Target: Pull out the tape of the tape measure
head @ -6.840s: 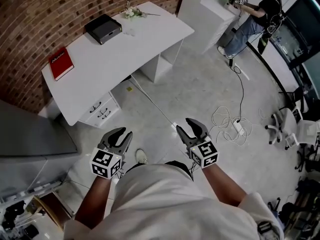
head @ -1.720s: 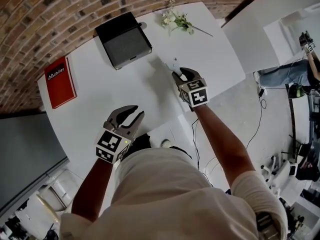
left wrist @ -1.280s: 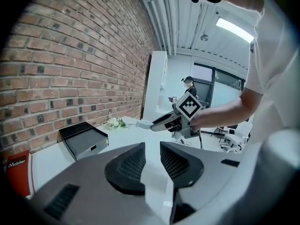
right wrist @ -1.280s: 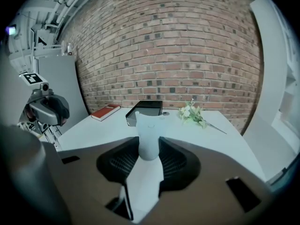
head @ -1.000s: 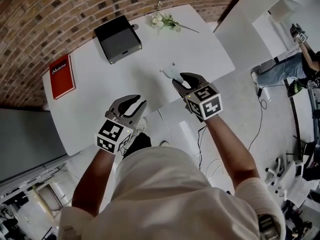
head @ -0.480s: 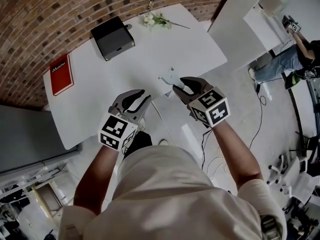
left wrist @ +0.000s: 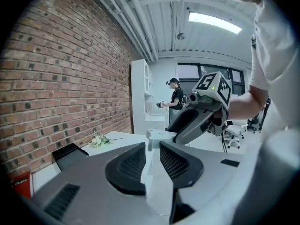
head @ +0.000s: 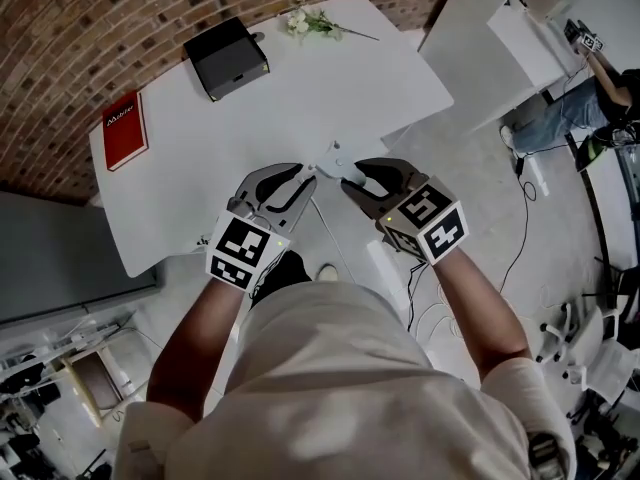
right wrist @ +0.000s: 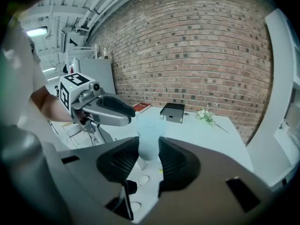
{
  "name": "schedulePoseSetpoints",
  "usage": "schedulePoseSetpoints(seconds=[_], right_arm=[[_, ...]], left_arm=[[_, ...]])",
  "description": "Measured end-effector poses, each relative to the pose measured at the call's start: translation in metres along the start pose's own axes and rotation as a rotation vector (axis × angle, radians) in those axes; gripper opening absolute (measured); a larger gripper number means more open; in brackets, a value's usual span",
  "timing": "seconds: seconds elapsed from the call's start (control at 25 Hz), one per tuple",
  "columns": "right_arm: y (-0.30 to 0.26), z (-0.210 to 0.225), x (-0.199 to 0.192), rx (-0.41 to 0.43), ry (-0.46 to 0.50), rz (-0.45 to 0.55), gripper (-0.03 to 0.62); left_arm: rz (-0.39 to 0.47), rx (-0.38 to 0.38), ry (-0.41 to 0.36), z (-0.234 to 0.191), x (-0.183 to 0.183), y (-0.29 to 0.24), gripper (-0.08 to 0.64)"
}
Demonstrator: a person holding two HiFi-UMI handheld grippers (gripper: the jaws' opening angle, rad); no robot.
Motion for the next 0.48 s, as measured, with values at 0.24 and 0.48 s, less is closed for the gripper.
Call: schedulePoseSetpoints(seconds=[0.24, 0.48], right_arm=[[0.011, -0.019, -0.012, 0.029, 0.006, -0.014, 0.137], [0.02, -0.021, -0.02, 0.039, 0.011, -0.012, 0.135]], left_arm=[[-0.002, -0.029, -0.014, 0.016, 0.0, 0.003, 0.091], [-0.005, -0.043, -0.027, 0.031, 0.0, 0.005, 0.032]])
Point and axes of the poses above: the fingertips, and each gripper's own axes: y backward along the fingers, z to its right, x out of its top, the point moved 8 cm from there along y, backward along the fingers, and after that the axes turned 6 degrees about -y, right-handed, at the moved point
